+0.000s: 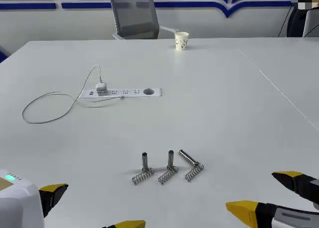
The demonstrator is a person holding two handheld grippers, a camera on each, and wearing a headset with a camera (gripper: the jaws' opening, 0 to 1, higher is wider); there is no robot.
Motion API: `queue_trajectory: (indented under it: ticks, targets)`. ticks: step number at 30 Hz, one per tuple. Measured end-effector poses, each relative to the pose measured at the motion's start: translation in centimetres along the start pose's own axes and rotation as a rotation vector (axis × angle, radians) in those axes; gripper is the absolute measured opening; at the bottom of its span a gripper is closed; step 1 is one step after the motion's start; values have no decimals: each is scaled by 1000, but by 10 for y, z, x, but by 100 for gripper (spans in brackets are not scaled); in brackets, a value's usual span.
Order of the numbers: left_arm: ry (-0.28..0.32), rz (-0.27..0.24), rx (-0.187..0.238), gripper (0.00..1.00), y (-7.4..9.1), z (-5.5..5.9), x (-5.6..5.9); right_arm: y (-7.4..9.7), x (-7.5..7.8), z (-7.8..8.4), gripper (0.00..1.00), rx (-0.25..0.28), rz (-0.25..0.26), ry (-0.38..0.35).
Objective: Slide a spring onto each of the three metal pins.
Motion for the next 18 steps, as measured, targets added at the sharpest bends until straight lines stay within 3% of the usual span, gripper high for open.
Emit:
queue_trajectory:
  ticks: [18]
  targets:
    - [7, 1, 7, 90, -5, 3, 0, -31, 6, -7, 66, -7, -28, 49]
Point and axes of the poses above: the centre of the closed fingertips' face, and the gripper's own axes: y roughly backward along the fingers, x roughly to its right, z roughly out of its underside, the point moved 7 cm from there along y, roughly backward along the fingers, and after that the axes turned 7 degrees about x, right-handed, at the moved point
